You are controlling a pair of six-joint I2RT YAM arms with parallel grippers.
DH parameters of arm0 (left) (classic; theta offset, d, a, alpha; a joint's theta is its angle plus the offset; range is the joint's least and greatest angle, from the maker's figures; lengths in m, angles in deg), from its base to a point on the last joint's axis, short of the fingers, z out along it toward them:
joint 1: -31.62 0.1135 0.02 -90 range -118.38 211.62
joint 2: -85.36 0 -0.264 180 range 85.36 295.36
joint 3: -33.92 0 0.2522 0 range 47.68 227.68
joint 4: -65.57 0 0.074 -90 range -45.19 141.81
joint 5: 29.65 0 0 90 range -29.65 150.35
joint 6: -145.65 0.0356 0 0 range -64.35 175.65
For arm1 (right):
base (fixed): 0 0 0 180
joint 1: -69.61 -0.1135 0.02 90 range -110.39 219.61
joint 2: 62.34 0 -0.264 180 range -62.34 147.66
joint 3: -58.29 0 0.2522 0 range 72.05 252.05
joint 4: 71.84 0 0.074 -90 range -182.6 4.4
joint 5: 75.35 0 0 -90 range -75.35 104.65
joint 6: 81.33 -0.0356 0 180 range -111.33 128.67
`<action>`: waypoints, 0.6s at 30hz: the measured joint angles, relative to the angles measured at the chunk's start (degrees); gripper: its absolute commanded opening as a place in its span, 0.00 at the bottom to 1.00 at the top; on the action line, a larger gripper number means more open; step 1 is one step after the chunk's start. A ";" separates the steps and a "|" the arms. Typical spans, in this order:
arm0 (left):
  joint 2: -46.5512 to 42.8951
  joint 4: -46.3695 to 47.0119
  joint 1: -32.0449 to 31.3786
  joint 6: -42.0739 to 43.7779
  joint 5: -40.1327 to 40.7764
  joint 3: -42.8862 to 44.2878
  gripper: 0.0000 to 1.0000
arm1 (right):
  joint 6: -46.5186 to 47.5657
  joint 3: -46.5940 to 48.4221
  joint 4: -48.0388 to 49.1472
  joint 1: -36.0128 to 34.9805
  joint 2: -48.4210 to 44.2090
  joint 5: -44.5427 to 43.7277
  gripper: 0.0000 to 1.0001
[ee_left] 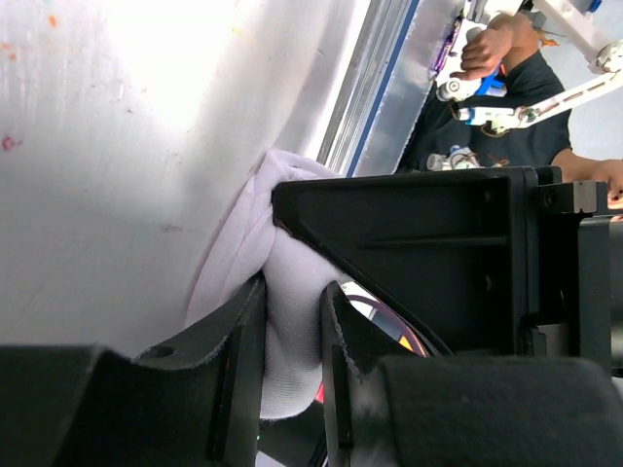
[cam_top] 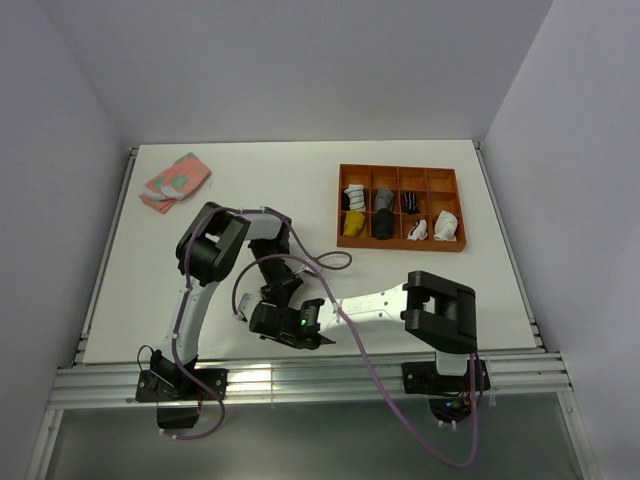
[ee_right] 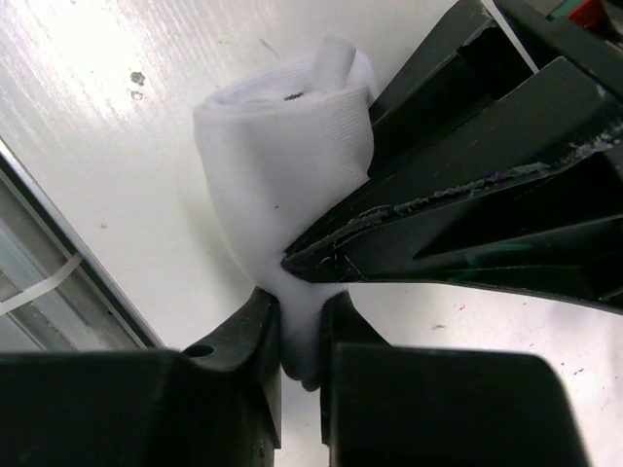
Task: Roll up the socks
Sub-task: Pick up the sock at the center of the board.
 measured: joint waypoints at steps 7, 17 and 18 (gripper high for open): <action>0.63 -1.55 0.57 0.44 1.18 3.21 0.32 | -0.63 -0.31 1.03 0.31 -0.09 -1.09 0.00; 0.63 -0.55 3.69 0.46 0.15 5.22 0.40 | -1.40 -1.09 3.28 1.31 -0.11 -2.73 0.00; 0.63 -0.46 3.82 0.46 0.04 5.22 0.41 | -1.49 -1.09 3.30 1.31 -0.11 -2.75 0.00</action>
